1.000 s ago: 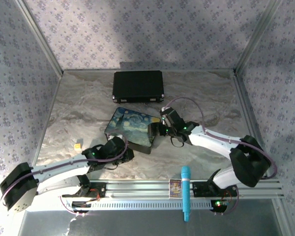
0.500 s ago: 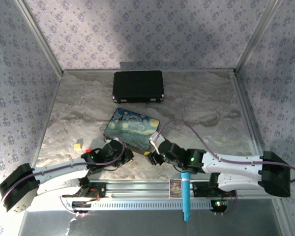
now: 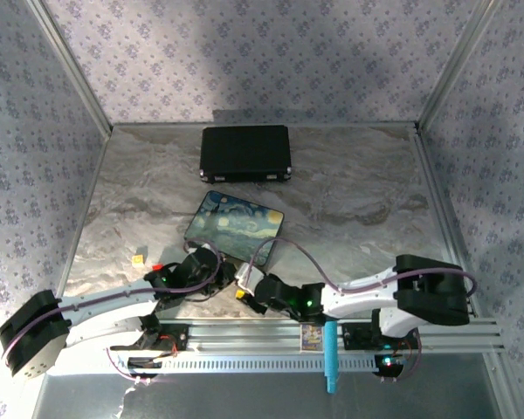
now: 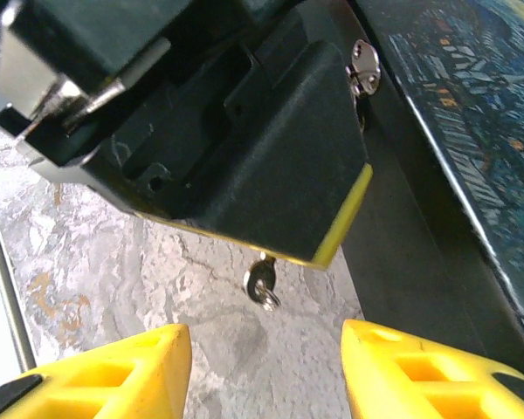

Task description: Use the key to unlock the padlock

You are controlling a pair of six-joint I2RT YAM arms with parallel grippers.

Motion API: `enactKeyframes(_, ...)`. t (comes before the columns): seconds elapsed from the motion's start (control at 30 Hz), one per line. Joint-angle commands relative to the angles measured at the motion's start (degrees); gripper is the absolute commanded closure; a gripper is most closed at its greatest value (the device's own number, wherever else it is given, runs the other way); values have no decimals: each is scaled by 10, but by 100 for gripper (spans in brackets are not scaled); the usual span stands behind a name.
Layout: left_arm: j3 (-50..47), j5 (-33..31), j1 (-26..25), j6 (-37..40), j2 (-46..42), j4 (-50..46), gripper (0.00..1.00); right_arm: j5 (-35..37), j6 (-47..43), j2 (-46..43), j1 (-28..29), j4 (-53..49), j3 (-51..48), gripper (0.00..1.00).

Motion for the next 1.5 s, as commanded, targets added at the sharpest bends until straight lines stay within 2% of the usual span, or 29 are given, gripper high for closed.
enactKeyframes(0.0,24,-2,-5,-5,-7,34,100,12,-17,23,-5,46,21,51)
enactKeyframes(0.17,23,-2,-8,-6,-15,33,100,18,-22,59,-11,49,41,52)
enactKeyframes(0.53,11,-4,-20,-20,-26,42,100,13,-2,85,-39,80,46,67)
enactKeyframes(0.6,7,-5,-20,-23,-29,46,100,12,8,87,-43,91,41,76)
enactKeyframes(0.7,7,-11,-20,-24,-38,39,100,0,15,86,-48,101,30,84)
enactKeyframes(0.77,6,-13,-20,-26,-45,37,100,-23,25,83,-52,114,18,87)
enactKeyframes(0.9,4,-15,-20,-26,-50,33,100,-121,50,81,-78,151,-7,95)
enactKeyframes(0.97,1,-15,-20,-27,-51,37,100,-150,66,80,-88,166,-16,96)
enactKeyframes(1.07,-3,-18,-20,-27,-54,37,100,-154,71,77,-91,153,-16,97)
enactKeyframes(1.27,-16,-25,-20,-29,-59,42,99,-196,105,66,-116,205,-49,98)
enactKeyframes(1.47,-28,-68,-19,-15,-91,49,82,-200,94,80,-99,158,-22,98)
